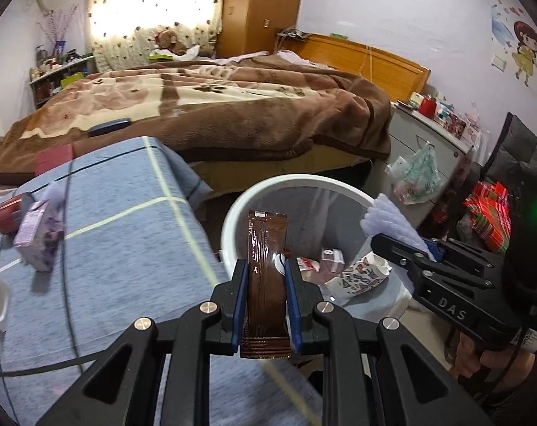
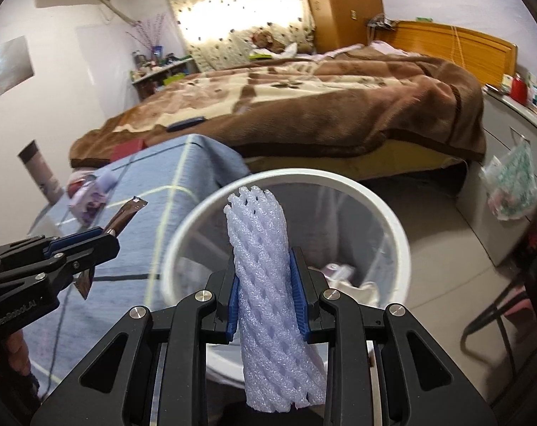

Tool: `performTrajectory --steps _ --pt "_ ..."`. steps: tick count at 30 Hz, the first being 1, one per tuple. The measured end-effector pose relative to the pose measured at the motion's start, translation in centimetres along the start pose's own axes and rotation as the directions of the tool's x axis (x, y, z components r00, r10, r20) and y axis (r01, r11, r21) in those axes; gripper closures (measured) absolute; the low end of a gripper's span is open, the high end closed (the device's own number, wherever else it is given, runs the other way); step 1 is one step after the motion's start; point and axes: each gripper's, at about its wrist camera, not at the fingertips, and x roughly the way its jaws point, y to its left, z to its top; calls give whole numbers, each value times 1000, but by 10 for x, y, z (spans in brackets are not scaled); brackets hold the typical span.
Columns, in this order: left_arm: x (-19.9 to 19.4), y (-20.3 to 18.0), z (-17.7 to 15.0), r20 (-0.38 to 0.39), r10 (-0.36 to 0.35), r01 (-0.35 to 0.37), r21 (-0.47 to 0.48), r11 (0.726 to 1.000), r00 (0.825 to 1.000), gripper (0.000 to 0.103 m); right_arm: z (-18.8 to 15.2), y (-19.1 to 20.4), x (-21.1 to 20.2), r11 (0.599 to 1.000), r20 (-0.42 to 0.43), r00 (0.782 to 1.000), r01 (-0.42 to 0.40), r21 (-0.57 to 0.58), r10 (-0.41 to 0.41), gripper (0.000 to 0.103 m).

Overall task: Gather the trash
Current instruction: 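Carry the foam sleeve and snack wrapper over the wastebasket with both tools, then open both tools to drop the foam sleeve and wrapper into the wastebasket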

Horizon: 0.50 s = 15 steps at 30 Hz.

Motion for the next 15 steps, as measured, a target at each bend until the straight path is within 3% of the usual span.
performTrajectory --steps 9,12,15 --pt "28 -15 -1 -59 -7 7 4 1000 998 81 -3 -20 17 999 -58 998 35 11 -35 76" --pt "31 -18 -1 -51 38 -37 26 999 998 81 -3 -22 19 999 -66 997 50 1 -50 76" --pt "33 -17 1 -65 6 -6 6 1000 998 80 -2 -27 19 998 -68 996 59 8 -58 74"
